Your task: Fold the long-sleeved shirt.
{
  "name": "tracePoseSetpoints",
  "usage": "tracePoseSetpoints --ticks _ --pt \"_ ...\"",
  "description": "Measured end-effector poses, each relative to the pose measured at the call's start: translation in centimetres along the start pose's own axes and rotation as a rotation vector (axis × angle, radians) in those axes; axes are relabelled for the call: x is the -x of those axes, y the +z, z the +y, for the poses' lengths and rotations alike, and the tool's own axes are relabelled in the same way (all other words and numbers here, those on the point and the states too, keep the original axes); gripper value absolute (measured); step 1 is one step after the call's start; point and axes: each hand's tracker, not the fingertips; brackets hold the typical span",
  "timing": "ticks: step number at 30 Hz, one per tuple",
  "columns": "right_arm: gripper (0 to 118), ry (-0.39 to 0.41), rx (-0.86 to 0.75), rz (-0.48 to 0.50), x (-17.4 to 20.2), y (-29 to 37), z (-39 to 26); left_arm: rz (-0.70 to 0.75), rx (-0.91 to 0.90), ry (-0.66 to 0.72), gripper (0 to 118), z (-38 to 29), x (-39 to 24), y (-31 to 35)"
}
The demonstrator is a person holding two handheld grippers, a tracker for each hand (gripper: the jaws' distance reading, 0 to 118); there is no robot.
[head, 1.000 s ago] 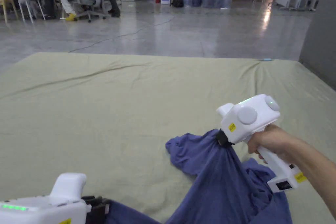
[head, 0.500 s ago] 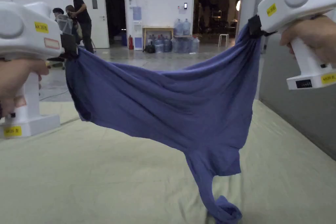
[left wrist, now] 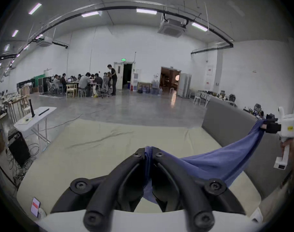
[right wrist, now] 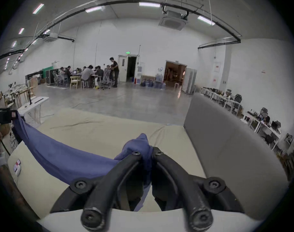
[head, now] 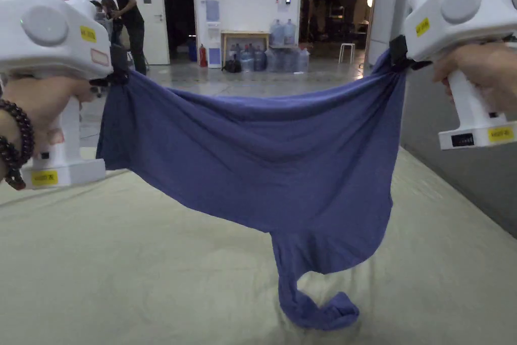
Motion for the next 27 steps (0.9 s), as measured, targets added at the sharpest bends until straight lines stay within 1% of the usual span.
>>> tracePoseSetpoints --ticks 2,3,5,6,7,8,9,10,11,12,13,14,16,17,18,22,25,26,27 --pt "3 0.006 0.042 0.019 0.8 -1.7 -3.7 0.003 0.046 -0.013 0 -3.9 0.7 -0.8" --pt "3 -0.008 0.068 0.035 0.9 -2.4 -5.4 0.001 0.045 0.011 0 -5.9 1.2 -1.1" --pt "3 -0.028 0.144 0.05 1.3 -3.8 -9.3 0.012 0.143 0.051 0 -10.2 2.2 -2.1" --pt "3 -0.046 0.144 0.053 1.4 -4.1 -11.0 -0.002 0.168 0.054 0 -12.1 2.5 -2.2" --pt "3 -0.081 0.178 0.077 1.4 -4.4 -12.9 0.003 0.169 0.061 0 -14.1 2.8 -2.2" --pt "3 -0.072 0.229 0.048 1.8 -4.0 -14.8 0.035 0.245 0.039 0 -15.8 2.7 -1.7" --pt "3 -0.072 0.196 0.056 2.0 -3.6 -16.5 0.017 0.209 0.045 0 -17.4 2.9 -1.2" --pt "3 -0.052 0.221 0.092 2.1 -3.0 -18.1 -0.026 0.201 0.071 0 -19.1 3.3 -0.8" --pt "3 -0.062 0.24 0.075 2.0 -2.3 -19.4 -0.008 0.263 0.077 0 -20.3 3.6 -0.6" --pt "3 -0.097 0.259 0.077 1.7 -1.4 -20.6 0.018 0.284 0.104 0 -21.1 3.6 -0.3" --pt "3 -0.119 0.251 0.109 1.5 0.0 -22.2 -0.003 0.283 0.106 0 -22.2 3.6 0.5" --pt "3 -0.097 0.264 0.146 1.4 1.4 -24.0 -0.024 0.257 0.099 0 -23.6 3.6 1.6" --pt "3 -0.009 0.309 0.158 1.5 3.6 -27.7 -0.065 0.259 0.084 0 -25.9 3.0 3.7" --pt "3 0.036 0.337 0.169 1.6 4.9 -29.9 -0.098 0.289 0.062 0 -27.3 2.8 4.9" --pt "3 0.061 0.358 0.191 1.6 6.0 -32.1 -0.121 0.287 0.046 0 -29.0 2.7 6.1" --pt "3 0.056 0.49 0.254 1.7 9.4 -41.4 -0.133 0.42 -0.052 0 -36.4 2.2 10.1" --pt "3 0.092 0.619 0.291 2.5 10.3 -47.2 -0.151 0.554 -0.05 0 -41.6 2.2 11.8" --pt "3 0.103 0.658 0.322 2.4 10.2 -48.9 -0.163 0.58 -0.044 0 -43.1 2.3 12.5" --pt "3 0.112 0.686 0.334 2.7 10.5 -49.9 -0.154 0.596 -0.046 0 -44.2 2.3 12.9"
